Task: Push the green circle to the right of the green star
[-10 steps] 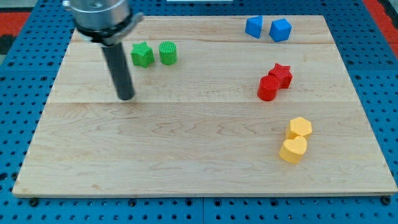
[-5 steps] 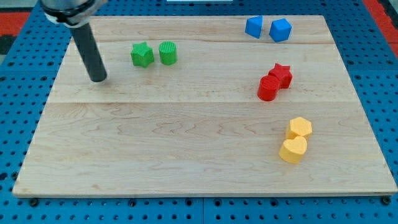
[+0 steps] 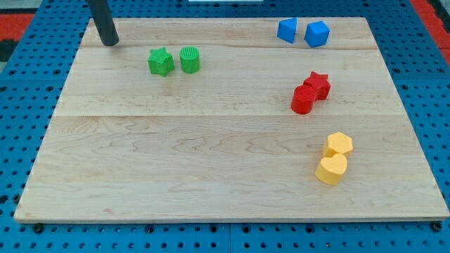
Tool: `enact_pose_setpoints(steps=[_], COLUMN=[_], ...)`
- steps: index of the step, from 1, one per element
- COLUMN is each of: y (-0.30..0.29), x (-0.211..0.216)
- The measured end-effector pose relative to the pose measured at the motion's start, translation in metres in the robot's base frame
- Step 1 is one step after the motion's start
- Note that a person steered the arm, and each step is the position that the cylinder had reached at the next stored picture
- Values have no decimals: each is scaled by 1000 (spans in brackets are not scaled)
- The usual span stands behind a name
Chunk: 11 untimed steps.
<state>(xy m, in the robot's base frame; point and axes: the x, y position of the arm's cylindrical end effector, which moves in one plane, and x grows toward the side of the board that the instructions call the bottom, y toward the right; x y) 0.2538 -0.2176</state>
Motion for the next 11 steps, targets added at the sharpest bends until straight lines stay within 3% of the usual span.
enact_pose_setpoints(steps=[3, 4, 5, 6, 8, 11], y=[130, 168, 153, 153, 211, 215], x=[-12, 11, 43, 41, 34, 45])
